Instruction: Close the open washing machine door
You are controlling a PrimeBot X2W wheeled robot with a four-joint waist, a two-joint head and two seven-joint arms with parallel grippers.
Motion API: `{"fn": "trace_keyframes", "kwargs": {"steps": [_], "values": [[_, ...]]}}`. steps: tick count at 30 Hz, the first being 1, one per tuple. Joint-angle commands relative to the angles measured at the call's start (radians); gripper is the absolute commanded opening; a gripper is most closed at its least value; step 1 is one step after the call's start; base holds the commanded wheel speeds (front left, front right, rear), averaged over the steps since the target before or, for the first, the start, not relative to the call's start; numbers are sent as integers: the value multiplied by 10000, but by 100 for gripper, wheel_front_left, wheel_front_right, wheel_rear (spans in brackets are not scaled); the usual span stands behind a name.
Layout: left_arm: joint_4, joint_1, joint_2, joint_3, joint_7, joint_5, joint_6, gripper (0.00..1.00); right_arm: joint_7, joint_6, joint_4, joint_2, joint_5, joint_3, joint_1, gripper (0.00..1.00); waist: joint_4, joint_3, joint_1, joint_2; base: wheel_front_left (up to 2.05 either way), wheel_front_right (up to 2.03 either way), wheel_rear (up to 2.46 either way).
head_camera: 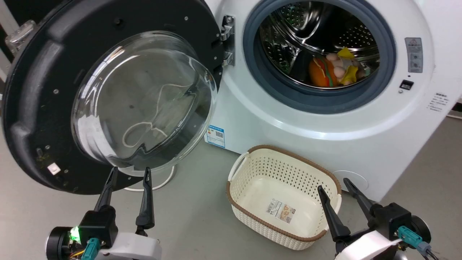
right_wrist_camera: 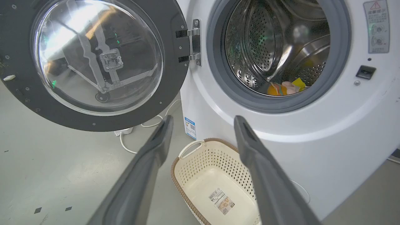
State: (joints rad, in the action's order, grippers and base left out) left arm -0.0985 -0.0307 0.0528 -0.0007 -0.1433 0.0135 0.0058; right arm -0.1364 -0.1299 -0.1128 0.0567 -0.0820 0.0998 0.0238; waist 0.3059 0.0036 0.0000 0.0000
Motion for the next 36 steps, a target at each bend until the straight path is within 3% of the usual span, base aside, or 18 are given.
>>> {"fn": "trace_keyframes", "kwargs": {"steps": [1,6,7,8,9,18,24,25,26,29,30,31,36], "values": [[-63,-157,11,6,-125,67,-1,100,-129,-5,-45,41,-120,19,38,100,80,-3,0,0,0,0,0],[-93,-159,13,32,-229,89,-58,100,-239,-5,-78,27,-146,42,-32,100,299,10,0,0,0,0,0],[-104,-161,15,40,-250,98,-77,73,-261,-5,-82,25,-155,38,-39,100,344,16,0,0,0,0,0],[-114,-162,23,41,-271,114,-115,17,-282,-5,-82,21,-163,32,-46,100,390,23,0,0,0,0,0],[-122,-164,52,40,-292,115,-164,0,-304,-5,-79,19,-169,22,-57,100,437,31,0,0,0,0,0],[-596,314,90,1021,-480,1419,-685,0,-400,-6,122,2,-85,-248,-293,100,837,289,0,0,0,0,0],[-450,1399,323,2285,-546,3299,-918,0,-380,-6,370,-3,-1,-401,-457,100,969,554,0,0,0,0,0],[-260,2053,449,2915,-186,4550,-937,0,-346,-6,479,29,28,-386,-409,100,939,733,0,0,0,0,0],[-260,2053,449,2915,-186,4550,-937,0,-346,-6,479,29,28,-386,-409,100,939,733,0,0,0,0,0],[261,3039,1112,3715,643,5827,-773,0,-321,-6,612,103,26,-373,-259,100,907,973,0,0,0,0,0],[867,3730,1588,4213,1210,6629,-593,0,-309,-7,668,165,2,-307,-135,100,867,1121,0,0,0,0,0],[867,3730,1588,4213,1210,6629,-593,0,-309,-7,668,165,2,-307,-135,100,867,1121,0,0,0,0,0],[2675,5062,2820,4981,2868,8122,40,0,-330,-7,741,293,-65,-129,140,100,738,1455,0,0,0,0,0]]}}
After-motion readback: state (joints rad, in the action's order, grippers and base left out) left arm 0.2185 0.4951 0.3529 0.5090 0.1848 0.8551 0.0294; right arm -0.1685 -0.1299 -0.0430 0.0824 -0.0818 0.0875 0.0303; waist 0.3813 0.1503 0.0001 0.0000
